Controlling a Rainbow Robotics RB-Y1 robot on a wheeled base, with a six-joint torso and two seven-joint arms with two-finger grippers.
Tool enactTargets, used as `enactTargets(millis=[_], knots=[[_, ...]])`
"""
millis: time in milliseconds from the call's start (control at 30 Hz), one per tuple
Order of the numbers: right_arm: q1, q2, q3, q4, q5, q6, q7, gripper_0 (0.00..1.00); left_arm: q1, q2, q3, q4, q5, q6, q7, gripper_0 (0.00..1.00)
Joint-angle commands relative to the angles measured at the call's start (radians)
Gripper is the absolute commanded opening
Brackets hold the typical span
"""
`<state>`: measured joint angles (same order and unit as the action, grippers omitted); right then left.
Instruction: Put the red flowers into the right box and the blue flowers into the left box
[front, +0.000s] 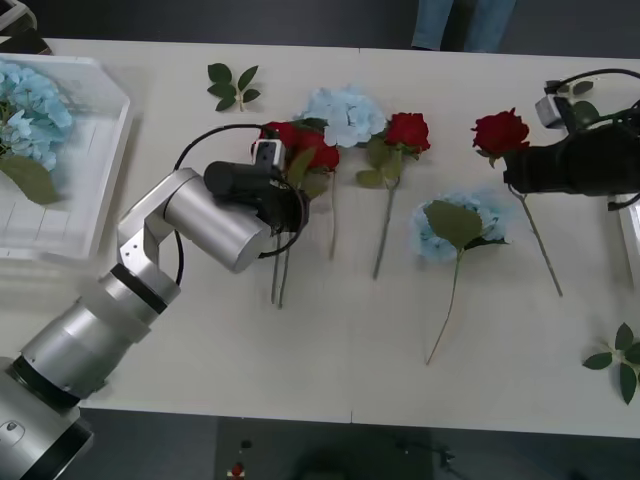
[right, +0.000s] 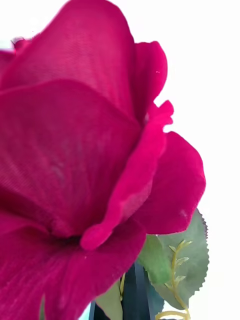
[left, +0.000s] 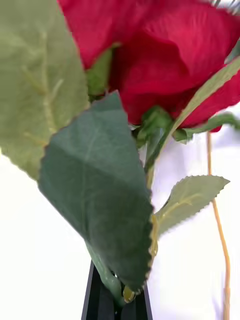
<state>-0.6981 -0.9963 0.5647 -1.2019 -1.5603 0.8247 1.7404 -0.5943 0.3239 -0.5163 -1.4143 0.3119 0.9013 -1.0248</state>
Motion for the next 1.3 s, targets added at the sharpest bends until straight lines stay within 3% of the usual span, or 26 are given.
enactTargets(millis=[33, 500, 733, 767, 800, 833, 1033, 1300], knots=[[-0.014, -0.081, -0.008, -0.051, -0.145, -0.009, 0.054, 0.0, 0.025, 0.066, 0.032, -0.141, 0.065, -0.001, 0.041, 0.0], [0.049, -0.166, -0.031, -0.065, -0.676, -0.015, 0.36, 0.0, 0.231, 0.164, 0.285, -0.604, 0.322, 0.294, 0.023, 0.0], [0.117, -0.166, -0.08, -0.09, -0.857, -0.013, 0.524, 0.0, 0.249, 0.162, 0.358, -0.669, 0.377, 0.361, 0.017, 0.0], [0.129, -0.166, -0.089, -0.099, -0.883, -0.013, 0.548, 0.0, 0.249, 0.162, 0.358, -0.669, 0.369, 0.363, 0.014, 0.32], [0.138, -0.166, -0.095, -0.108, -0.905, -0.012, 0.567, 0.0, 0.249, 0.162, 0.363, -0.669, 0.365, 0.36, 0.014, 0.84], [0.149, -0.166, -0.103, -0.122, -0.931, -0.012, 0.59, 0.0, 0.249, 0.162, 0.367, -0.669, 0.363, 0.358, 0.011, 1.0], [0.212, -0.166, -0.15, -0.182, -1.044, -0.01, 0.685, 0.0, 0.249, 0.162, 0.398, -0.669, 0.36, 0.358, -0.064, 1.0], [0.292, -0.193, -0.252, -0.215, -1.032, -0.024, 0.699, 0.0, 0.252, 0.162, 0.413, -0.663, 0.349, 0.386, -0.083, 1.0]])
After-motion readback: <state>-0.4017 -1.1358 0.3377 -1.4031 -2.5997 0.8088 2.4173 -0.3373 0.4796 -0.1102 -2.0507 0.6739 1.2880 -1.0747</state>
